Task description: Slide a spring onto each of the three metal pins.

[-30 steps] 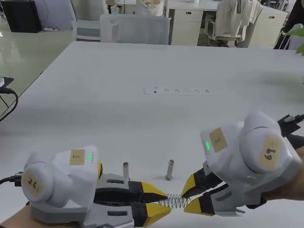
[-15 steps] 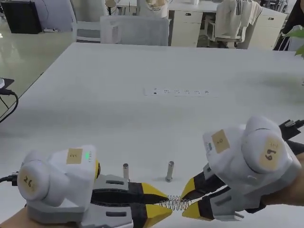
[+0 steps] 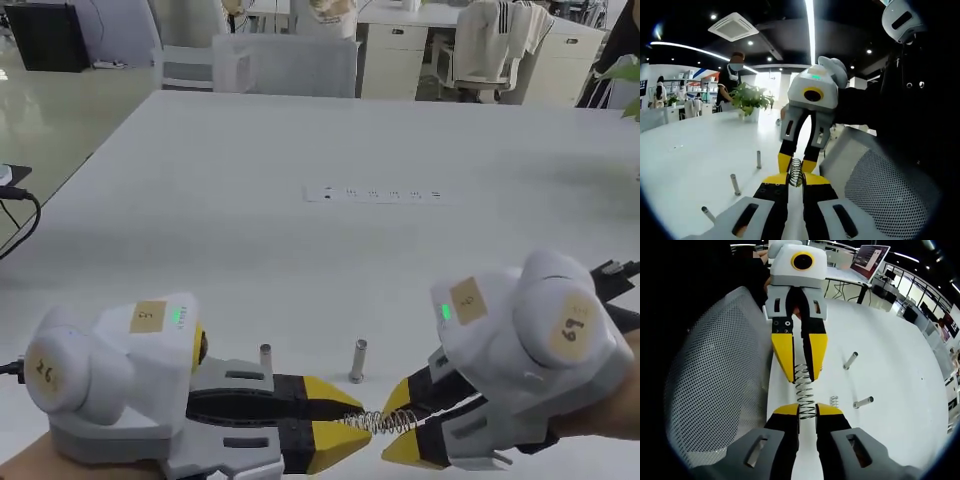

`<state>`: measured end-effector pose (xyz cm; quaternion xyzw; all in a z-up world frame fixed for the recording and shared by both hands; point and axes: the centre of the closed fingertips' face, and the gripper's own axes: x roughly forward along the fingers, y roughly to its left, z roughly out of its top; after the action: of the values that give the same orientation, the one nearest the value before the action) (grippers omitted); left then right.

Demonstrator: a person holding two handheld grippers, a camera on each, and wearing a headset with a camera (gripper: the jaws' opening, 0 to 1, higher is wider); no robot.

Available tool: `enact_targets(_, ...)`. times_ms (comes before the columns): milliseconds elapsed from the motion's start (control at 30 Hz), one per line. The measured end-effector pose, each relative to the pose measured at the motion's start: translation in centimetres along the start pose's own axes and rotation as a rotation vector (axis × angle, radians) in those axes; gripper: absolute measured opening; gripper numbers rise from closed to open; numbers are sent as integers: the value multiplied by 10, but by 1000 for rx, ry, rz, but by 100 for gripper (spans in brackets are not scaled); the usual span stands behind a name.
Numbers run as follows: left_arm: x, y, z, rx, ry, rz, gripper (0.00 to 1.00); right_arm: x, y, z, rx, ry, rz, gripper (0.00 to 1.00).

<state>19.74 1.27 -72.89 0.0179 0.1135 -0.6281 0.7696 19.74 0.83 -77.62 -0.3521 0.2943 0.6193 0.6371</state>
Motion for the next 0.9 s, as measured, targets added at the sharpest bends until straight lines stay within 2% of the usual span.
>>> enact_targets(300, 1, 2, -4, 0, 6, 3, 3, -7, -1, 4, 17, -16, -2, 9)
enact_targets(533, 1, 2, -9, 17, 21, 6, 3, -11, 2, 9, 24, -28, 15, 9)
enact_targets(600, 2, 2, -11, 29, 33, 7, 3, -12, 4, 10, 24, -28, 23, 9)
enact_targets(633, 2, 2, -15, 43, 53, 10, 3, -13, 5, 13, 28, -36, 30, 9)
enact_targets(667, 3, 1, -16, 49, 57, 6, 3, -14, 8, 17, 34, -50, 40, 9)
enact_targets(900, 4, 0, -17, 56, 67, 0, 3, -16, 9, 22, 34, -55, 43, 9)
